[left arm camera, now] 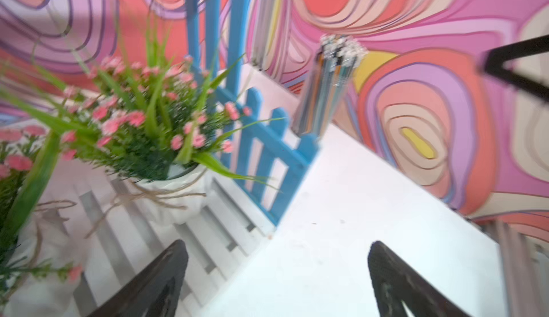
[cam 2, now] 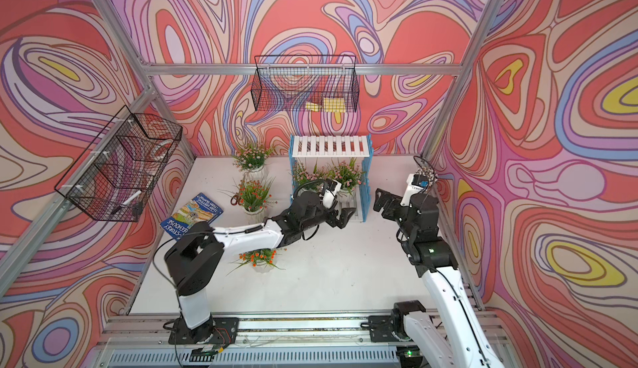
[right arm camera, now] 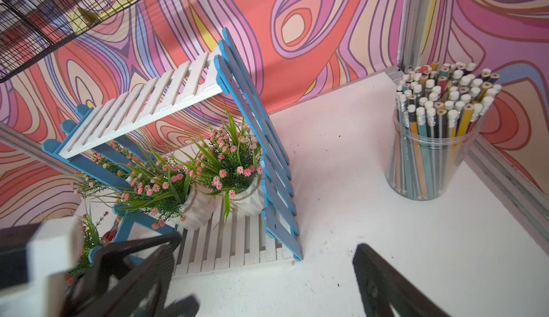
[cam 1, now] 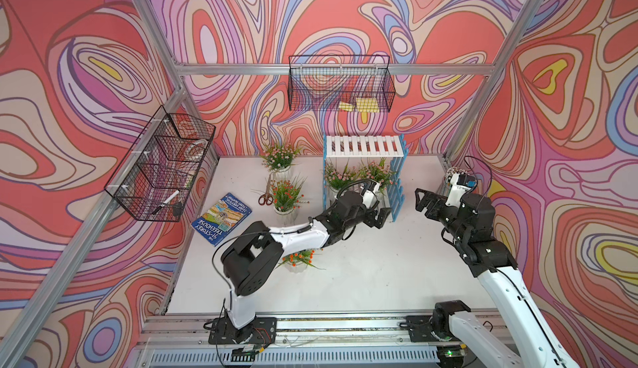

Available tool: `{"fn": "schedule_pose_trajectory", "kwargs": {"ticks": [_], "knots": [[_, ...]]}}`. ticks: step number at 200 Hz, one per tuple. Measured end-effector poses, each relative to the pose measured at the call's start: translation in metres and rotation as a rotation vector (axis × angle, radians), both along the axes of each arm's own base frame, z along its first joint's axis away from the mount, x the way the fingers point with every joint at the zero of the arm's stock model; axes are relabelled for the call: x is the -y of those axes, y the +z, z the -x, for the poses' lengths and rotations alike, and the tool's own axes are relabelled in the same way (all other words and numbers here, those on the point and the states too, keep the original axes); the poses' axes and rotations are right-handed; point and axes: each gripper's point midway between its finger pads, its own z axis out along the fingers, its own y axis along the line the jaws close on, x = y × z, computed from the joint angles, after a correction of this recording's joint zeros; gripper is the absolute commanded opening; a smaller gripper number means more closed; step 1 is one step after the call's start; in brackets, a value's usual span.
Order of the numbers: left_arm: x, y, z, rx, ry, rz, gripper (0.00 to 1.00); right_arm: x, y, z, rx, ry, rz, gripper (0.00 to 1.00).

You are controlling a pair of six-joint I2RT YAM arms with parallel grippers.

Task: Place the baby's breath potted plants on the rack by color
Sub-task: Place the baby's breath potted plant on the rack, then pick up the baby's breath potted plant from the center of the board.

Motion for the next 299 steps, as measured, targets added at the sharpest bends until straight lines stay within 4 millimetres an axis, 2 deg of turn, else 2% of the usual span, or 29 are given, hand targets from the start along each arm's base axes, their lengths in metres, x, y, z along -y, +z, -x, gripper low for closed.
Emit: {"fn": "schedule_pose_trajectory", "kwargs": {"ticks": [22, 44, 57, 74, 97, 114, 145, 166, 181, 196, 221, 232, 249, 276, 299], "knots": [[-0.015, 0.047, 0.048, -0.008, -0.067, 0.028, 0.9, -0.005, -0.005, 0.0, -0.009, 0.019, -0.022, 0.97], [-0.056, 0.08, 0.062, -0.038, -0.023, 0.03, 0.92, -0.012, -0.008, 0.0, -0.015, 0.051, -0.034, 0.97], [-0.088, 0.096, 0.059, -0.056, 0.045, 0.032, 0.93, -0.019, -0.008, 0.001, -0.016, 0.075, -0.036, 0.97], [-0.13, 0.106, 0.048, -0.091, 0.163, 0.006, 0.93, -0.029, -0.008, 0.002, -0.017, 0.112, -0.038, 0.97], [-0.185, 0.117, 0.02, -0.15, 0.358, -0.045, 0.94, -0.049, -0.01, 0.005, -0.025, 0.177, -0.036, 0.97], [-0.224, 0.118, -0.002, -0.2, 0.496, -0.075, 0.95, -0.069, -0.016, 0.006, -0.043, 0.233, -0.025, 0.97], [-0.298, 0.096, -0.047, -0.318, 0.733, -0.123, 0.96, -0.103, -0.032, 0.007, -0.091, 0.333, -0.001, 0.97], [-0.332, 0.07, -0.082, -0.413, 0.843, -0.173, 0.95, -0.114, -0.038, 0.006, -0.107, 0.363, 0.006, 0.97], [-0.341, 0.049, -0.11, -0.474, 0.885, -0.226, 0.96, -0.119, -0.04, 0.006, -0.11, 0.375, 0.01, 0.97], [-0.34, 0.029, -0.138, -0.511, 0.902, -0.277, 0.98, -0.121, -0.04, 0.005, -0.107, 0.382, 0.01, 0.97], [-0.342, -0.004, -0.169, -0.568, 0.921, -0.341, 0.98, -0.123, -0.04, 0.004, -0.102, 0.386, 0.013, 0.97], [-0.35, -0.015, -0.178, -0.588, 0.937, -0.353, 0.98, -0.123, -0.039, 0.004, -0.101, 0.387, 0.016, 0.97], [-0.371, -0.029, -0.188, -0.62, 0.979, -0.365, 0.99, -0.123, -0.039, 0.004, -0.097, 0.389, 0.02, 0.98], [-0.404, -0.036, -0.19, -0.648, 1.039, -0.367, 1.0, -0.123, -0.037, 0.002, -0.081, 0.394, 0.028, 0.98], [-0.41, -0.041, -0.192, -0.652, 1.046, -0.382, 1.0, -0.125, -0.038, -0.001, -0.07, 0.397, 0.029, 0.98]]}}
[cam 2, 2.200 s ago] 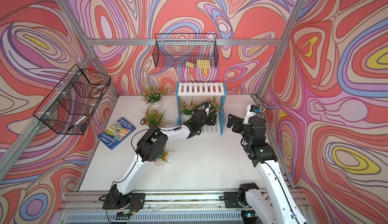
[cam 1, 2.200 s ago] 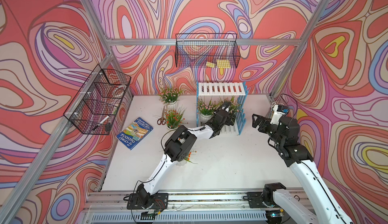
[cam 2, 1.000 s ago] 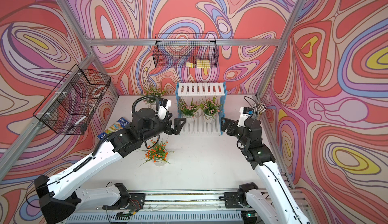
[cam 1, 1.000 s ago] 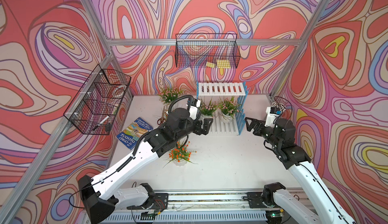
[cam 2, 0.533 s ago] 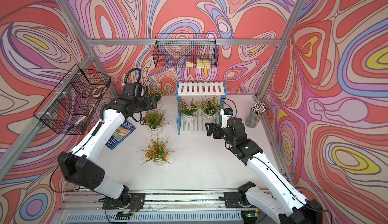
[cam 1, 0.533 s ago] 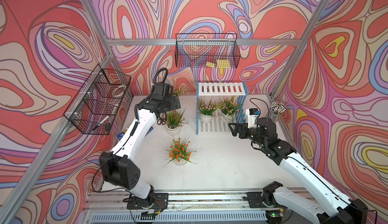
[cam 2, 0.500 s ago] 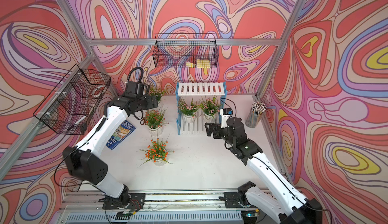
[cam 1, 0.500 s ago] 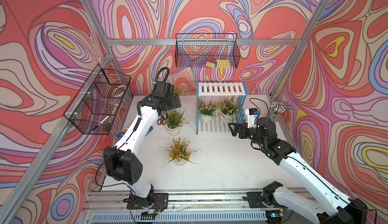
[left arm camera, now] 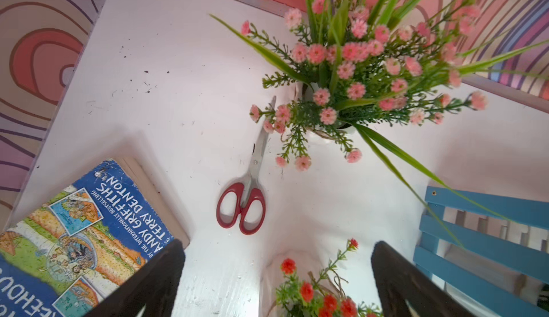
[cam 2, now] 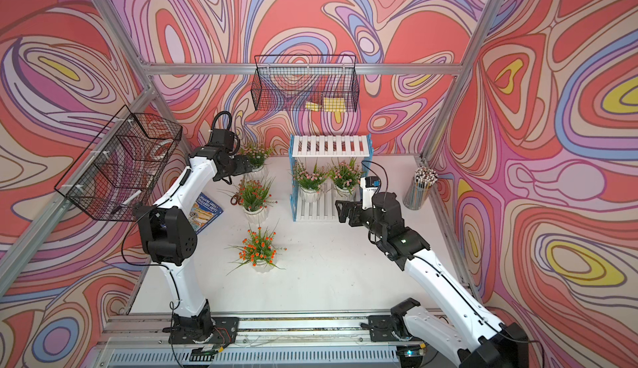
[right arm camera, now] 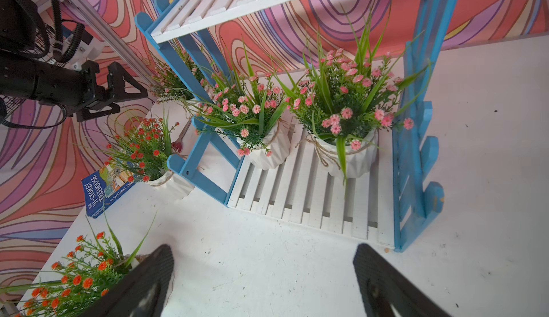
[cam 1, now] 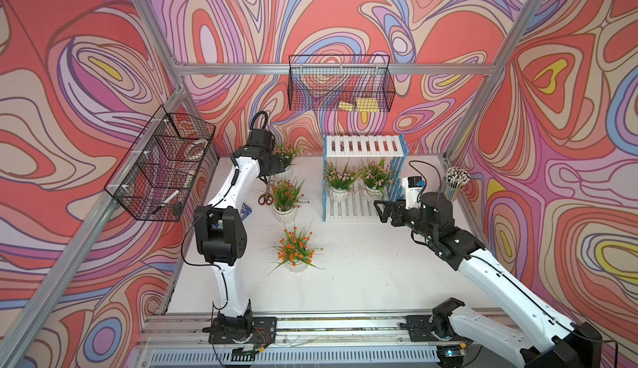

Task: Place the baby's breath potted plants on the rack by color
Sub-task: Pick up the baby's breath potted plant from the center of the board.

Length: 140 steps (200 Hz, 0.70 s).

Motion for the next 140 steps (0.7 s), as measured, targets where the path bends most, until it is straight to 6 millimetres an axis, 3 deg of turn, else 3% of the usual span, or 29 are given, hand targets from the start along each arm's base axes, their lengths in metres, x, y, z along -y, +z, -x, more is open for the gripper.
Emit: {"fn": "schedule_pose_trajectory", "kwargs": {"ticks": [58, 140], "knots": [[0.023, -0.063, -0.01, -0.078, -0.12, 0.043, 1.0, -0.005, -0.01, -0.005, 0.003, 0.015, -0.006, 0.98], [0.044, -0.08, -0.057, 0.048, -0.197, 0.053, 1.0, -0.012, -0.004, -0.015, 0.063, 0.04, -0.008, 0.98]]}}
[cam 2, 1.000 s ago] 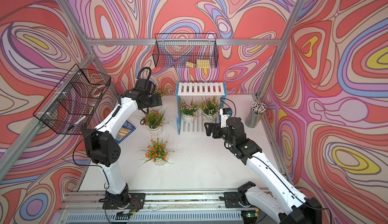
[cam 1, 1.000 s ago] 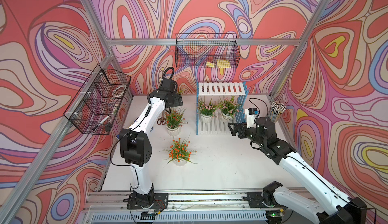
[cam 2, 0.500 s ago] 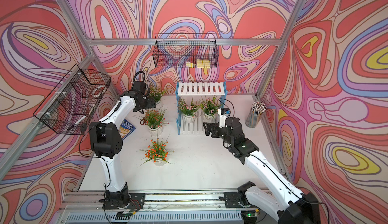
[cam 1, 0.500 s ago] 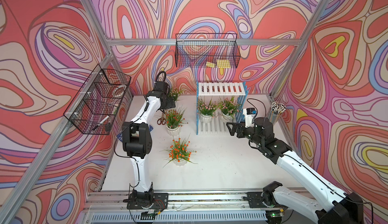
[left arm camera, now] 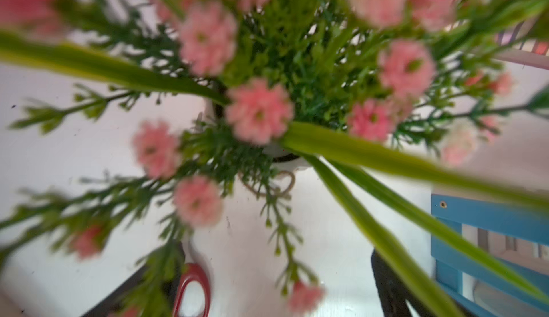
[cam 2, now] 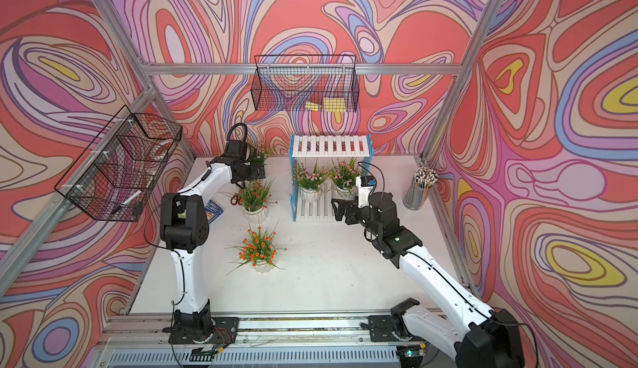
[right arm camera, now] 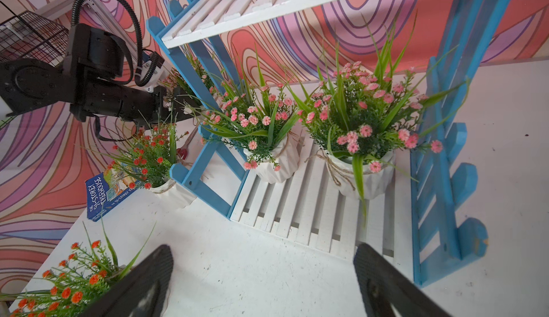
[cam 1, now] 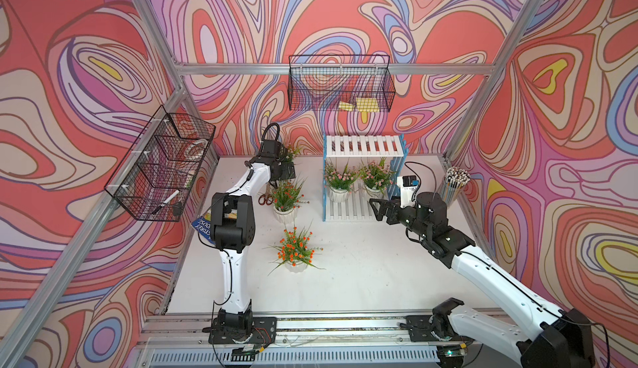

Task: Place the baby's breath potted plants on the rack by color
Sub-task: Pick up the baby's breath potted plant from the center of the board.

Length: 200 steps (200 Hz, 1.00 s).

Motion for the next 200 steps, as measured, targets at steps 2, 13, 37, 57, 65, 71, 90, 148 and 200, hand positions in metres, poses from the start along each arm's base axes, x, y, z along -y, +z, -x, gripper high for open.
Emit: {"fn": "schedule_pose_trajectory", "kwargs": {"ticks": [2, 13, 37, 57, 65, 71, 90, 148, 200], "knots": [[0.001, -0.001, -0.001, 0.001, -0.001, 0.0, 1.0, 0.0, 0.0, 0.0, 0.001, 0.0, 0.0, 0.98], [0.004, -0.008, -0.009, 0.003, -0.01, -0.003, 1.0, -0.001, 0.0, -0.001, 0.005, 0.003, 0.004, 0.98], [0.007, -0.015, -0.026, 0.02, -0.017, -0.021, 1.0, -0.002, 0.0, -0.002, 0.015, 0.009, 0.012, 0.98], [0.005, -0.011, -0.032, 0.045, -0.002, -0.046, 1.0, -0.002, 0.003, -0.004, 0.032, 0.013, 0.012, 0.98], [0.003, -0.01, -0.034, 0.057, 0.008, -0.057, 1.0, -0.003, 0.004, -0.004, 0.038, 0.015, 0.012, 0.98], [0.001, -0.008, -0.036, 0.066, 0.015, -0.065, 1.0, -0.003, 0.004, -0.004, 0.041, 0.017, 0.012, 0.98], [-0.005, -0.004, -0.04, 0.089, 0.045, -0.092, 1.0, -0.003, 0.003, -0.004, 0.048, 0.018, 0.014, 0.98], [-0.014, 0.005, -0.06, 0.15, 0.094, -0.134, 1.0, -0.004, -0.006, -0.004, 0.041, 0.025, 0.023, 0.98], [-0.013, -0.001, -0.077, 0.168, 0.11, -0.136, 1.0, -0.006, -0.01, -0.005, 0.032, 0.036, 0.023, 0.98]]}}
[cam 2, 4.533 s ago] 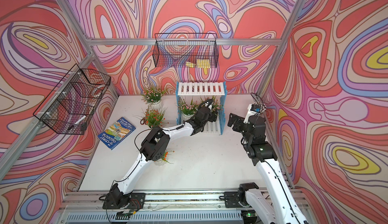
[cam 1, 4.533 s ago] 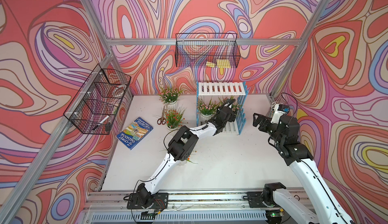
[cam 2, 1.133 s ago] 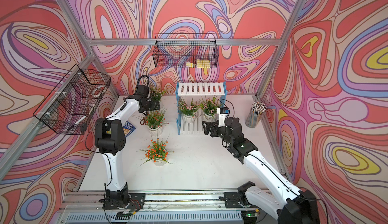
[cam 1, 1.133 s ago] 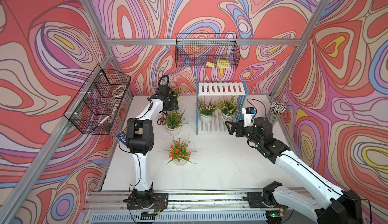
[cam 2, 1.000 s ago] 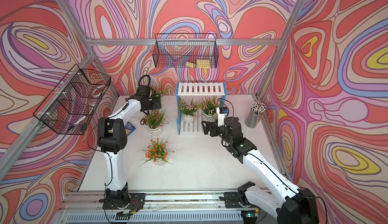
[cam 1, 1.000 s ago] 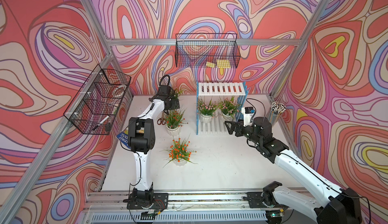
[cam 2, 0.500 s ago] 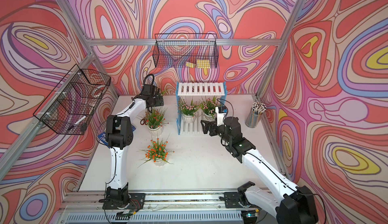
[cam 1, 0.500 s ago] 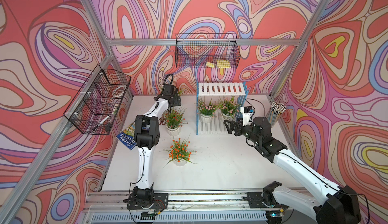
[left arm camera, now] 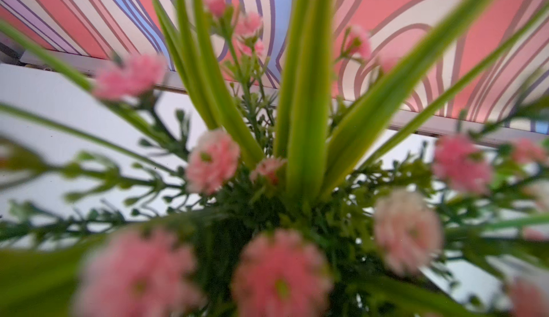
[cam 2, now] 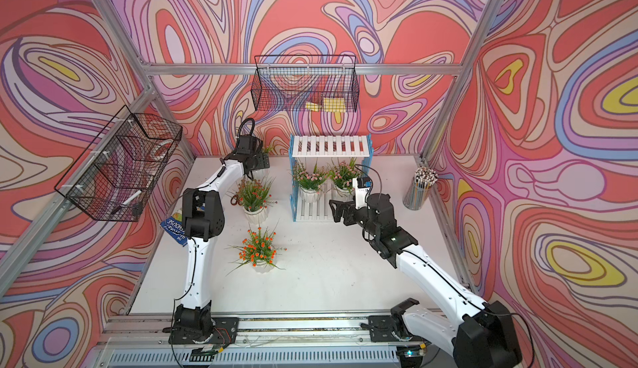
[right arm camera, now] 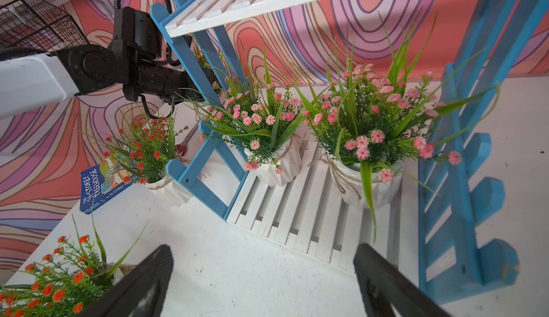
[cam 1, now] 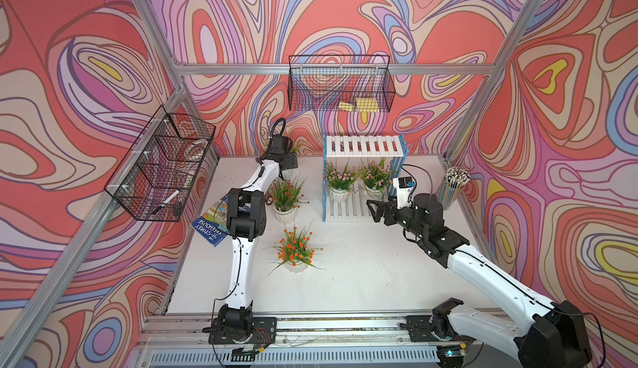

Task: Place the baby's breath potted plants on the rack by color
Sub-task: Pick up the baby's breath potted plant from the center of the board.

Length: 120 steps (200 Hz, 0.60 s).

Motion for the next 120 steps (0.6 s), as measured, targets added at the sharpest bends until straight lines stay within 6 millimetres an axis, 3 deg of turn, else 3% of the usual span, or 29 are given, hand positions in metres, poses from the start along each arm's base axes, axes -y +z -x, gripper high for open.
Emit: {"fn": "schedule_pose_trajectory", "kwargs": {"ticks": [120], "knots": [[-0.005, -0.008, -0.005, -0.013, 0.056, -0.001, 0.96, -0.007, -0.01, -0.002, -0.014, 0.032, -0.007, 0.98]]}}
